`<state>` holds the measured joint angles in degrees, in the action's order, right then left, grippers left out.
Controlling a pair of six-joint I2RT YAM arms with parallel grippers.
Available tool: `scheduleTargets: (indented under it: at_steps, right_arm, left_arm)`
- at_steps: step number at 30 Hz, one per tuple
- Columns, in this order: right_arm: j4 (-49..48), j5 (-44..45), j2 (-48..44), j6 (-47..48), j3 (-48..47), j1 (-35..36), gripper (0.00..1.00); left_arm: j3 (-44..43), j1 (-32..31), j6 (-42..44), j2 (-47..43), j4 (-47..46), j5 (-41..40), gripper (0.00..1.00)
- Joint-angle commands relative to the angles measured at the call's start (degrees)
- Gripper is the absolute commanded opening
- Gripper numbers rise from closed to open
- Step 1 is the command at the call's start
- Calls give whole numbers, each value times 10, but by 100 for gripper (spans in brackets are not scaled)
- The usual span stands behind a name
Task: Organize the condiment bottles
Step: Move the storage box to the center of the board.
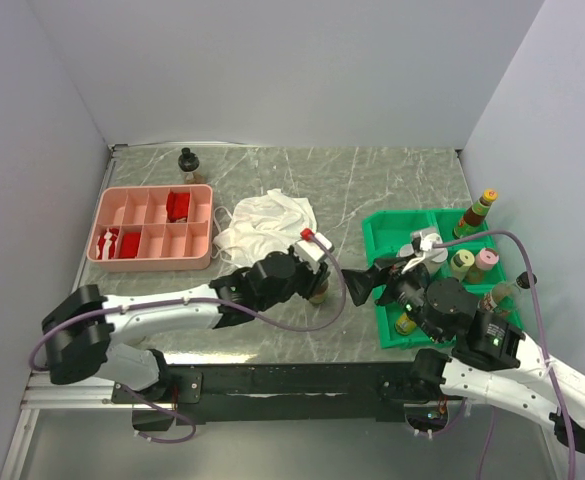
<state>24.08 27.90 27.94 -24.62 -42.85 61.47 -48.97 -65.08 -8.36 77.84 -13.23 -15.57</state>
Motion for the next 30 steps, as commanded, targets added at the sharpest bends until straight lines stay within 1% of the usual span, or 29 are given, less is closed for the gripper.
scheduleTargets:
  at_steps: [1, 2, 3, 5, 6, 8, 9, 10, 11, 12, 13, 15, 18, 19, 22, 25, 28, 29, 30]
  right_arm:
    - [9, 16, -18, 3, 5, -2, 100]
    - [11, 20, -18, 4, 5, -2, 100]
    - [14, 21, -19, 5, 3, -2, 100]
    - [18, 22, -18, 5, 0, -1, 100]
    - [19, 23, -18, 5, 0, -1, 100]
    - [21, 23, -17, 3, -2, -1, 100]
    - [19, 21, -15, 2, -4, -1, 100]
    - [19, 19, -13, 1, -5, -2, 100]
    - [17, 15, -11, 0, -9, -1, 100]
    - [16, 8, -10, -1, -11, -1, 100]
    - [16, 3, -5, -1, -14, -2, 100]
    - [12, -4, -2, -3, -20, -2, 100]
    - [1, -16, 6, -3, -23, -1, 100]
    - [-1, -20, 11, -4, -23, -2, 99]
    - [-9, -20, 22, -8, -27, -1, 97]
    - [-22, -18, 31, -9, -26, -1, 95]
    - [-32, -12, 47, -4, -19, -2, 92]
    - [-36, -8, 52, -2, -14, -3, 91]
    - [-40, -7, 63, 0, -11, -3, 90]
  left_arm:
    - [-52, 0, 24, 27, -114, 59, 12]
    - [-56, 0, 24, 34, -112, 63, 15]
    - [-62, 0, 21, 46, -109, 66, 23]
    - [-63, 0, 19, 50, -107, 70, 34]
    - [-63, 0, 15, 49, -106, 70, 52]
    - [-63, 0, 10, 39, -97, 66, 64]
    - [-63, 0, 6, 35, -93, 64, 81]
    - [-63, 0, -1, 30, -86, 58, 88]
    - [-66, 0, -3, 26, -80, 47, 91]
    - [-68, 0, -7, 14, -66, 42, 97]
    - [-68, 0, -12, 8, -60, 36, 99]
    - [-67, 2, -18, -9, -42, 22, 100]
    - [-63, 17, -42, -32, -8, 9, 99]
    - [-60, 22, -55, -39, 0, 6, 97]
    - [-43, 48, -76, -74, 28, 8, 97]
    - [-32, 77, -101, -110, 65, -16, 97]
    - [-14, 113, -123, -147, 91, -22, 97]
    - [-15, 140, -132, -161, 102, -22, 97]
    - [-18, 154, -140, -166, 115, -24, 97]
